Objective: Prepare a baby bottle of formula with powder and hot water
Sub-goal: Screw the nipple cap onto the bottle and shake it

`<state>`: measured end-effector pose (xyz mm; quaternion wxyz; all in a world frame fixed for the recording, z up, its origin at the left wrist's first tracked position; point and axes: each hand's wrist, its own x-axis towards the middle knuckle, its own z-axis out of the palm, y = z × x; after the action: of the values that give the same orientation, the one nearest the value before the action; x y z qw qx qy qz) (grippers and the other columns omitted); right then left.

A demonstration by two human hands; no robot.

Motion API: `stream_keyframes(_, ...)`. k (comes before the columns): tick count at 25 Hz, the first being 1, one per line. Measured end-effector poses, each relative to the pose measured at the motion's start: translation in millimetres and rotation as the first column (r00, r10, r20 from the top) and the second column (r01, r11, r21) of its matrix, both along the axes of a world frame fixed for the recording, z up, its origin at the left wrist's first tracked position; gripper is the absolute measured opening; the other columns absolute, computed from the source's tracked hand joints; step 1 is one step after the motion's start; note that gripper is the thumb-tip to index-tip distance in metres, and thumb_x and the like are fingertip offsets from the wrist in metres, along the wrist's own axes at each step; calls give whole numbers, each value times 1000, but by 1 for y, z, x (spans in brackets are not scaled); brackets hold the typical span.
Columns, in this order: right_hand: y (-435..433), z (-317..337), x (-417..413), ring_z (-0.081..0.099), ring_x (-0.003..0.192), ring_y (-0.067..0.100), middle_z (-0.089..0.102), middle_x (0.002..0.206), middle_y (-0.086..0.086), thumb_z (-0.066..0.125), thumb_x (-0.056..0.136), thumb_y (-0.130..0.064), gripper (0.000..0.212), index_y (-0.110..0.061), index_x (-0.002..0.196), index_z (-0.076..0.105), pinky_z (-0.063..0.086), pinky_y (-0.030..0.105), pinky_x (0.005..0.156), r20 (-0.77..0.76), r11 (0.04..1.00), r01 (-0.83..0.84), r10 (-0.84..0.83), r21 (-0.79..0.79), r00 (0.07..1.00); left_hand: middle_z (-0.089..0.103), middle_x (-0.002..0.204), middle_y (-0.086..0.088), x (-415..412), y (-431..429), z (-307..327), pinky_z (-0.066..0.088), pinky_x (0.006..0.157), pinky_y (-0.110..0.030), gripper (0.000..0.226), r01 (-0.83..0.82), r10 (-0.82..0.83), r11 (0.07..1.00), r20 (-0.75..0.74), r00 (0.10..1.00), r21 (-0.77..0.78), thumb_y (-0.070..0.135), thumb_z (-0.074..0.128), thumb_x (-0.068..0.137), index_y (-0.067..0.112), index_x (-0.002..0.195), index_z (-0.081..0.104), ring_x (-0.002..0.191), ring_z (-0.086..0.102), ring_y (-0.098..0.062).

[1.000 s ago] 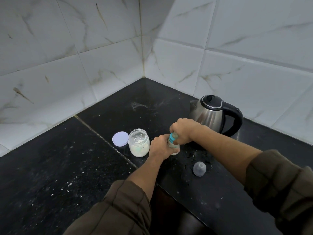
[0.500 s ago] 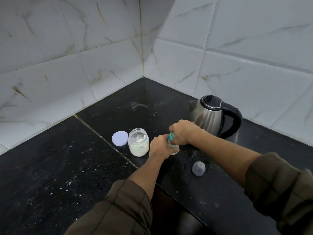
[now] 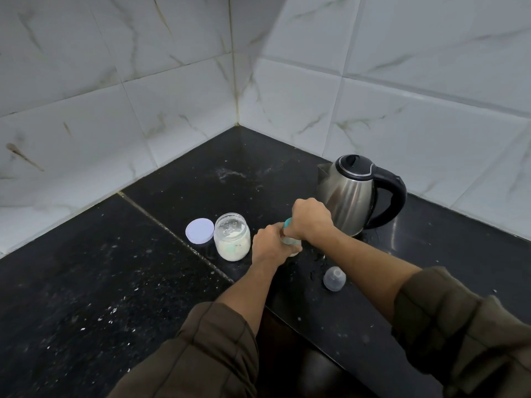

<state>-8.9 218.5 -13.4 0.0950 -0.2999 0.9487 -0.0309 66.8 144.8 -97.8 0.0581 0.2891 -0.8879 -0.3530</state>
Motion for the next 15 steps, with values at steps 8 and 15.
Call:
stream_keyframes(8, 46, 22, -18, 76, 83, 25, 76, 88, 12, 89, 79, -31, 44, -6, 110, 71, 66, 39, 77, 348, 972, -4, -81, 236, 934, 73, 112, 2, -1, -1, 4, 52, 94, -39, 60, -12, 11, 998, 12, 1000, 65, 34, 91, 67, 24, 122, 67, 108, 65, -21)
stream_keyframes(15, 82, 4, 10, 66, 89, 28, 53, 78, 4, 88, 78, -37, 44, -12, 89, 54, 60, 42, 93, 266, 887, 8, -147, 461, 953, 72, 115, 4, -2, -4, 0, 49, 97, -38, 65, 18, -16, 995, -19, 1000, 95, 36, 93, 66, 25, 123, 65, 113, 64, -19)
